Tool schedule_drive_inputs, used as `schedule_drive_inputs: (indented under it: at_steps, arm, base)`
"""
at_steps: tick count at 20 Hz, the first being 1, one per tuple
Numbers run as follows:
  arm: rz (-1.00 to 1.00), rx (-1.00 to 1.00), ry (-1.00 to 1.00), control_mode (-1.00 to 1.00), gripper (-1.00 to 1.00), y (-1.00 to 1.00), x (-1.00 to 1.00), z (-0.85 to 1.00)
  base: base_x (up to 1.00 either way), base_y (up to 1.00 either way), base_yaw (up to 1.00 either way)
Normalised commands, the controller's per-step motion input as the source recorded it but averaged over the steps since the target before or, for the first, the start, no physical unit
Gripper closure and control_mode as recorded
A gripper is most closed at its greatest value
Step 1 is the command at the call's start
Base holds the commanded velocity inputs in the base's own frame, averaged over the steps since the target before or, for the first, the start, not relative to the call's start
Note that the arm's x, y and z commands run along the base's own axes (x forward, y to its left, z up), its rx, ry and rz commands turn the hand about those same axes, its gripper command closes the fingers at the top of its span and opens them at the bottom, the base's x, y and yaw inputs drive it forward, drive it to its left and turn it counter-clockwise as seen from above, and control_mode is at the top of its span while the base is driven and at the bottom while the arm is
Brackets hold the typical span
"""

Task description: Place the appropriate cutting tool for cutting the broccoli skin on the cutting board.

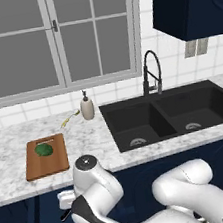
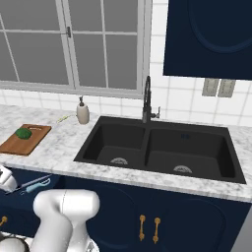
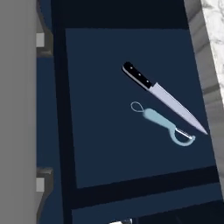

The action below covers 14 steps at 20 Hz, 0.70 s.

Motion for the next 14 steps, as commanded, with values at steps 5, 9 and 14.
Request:
schedule_drive_inputs:
  at_steps: [5,9,14]
  arm:
    - [0.0,-0.11,0.07,-1.0,-1.0,0.23,0.17,-0.51]
    - [0.0,-0.19,0.05,-1.0,-1.0,0.22,0.25,-0.31]
    - [0.0,-0.14,0.09,-1.0,-1.0,0.16,0.1,-0.11]
  base:
    - [0.0,0.0,0.0]
    - [0.0,0.0,0.0]
    - [0.0,0.0,0.0]
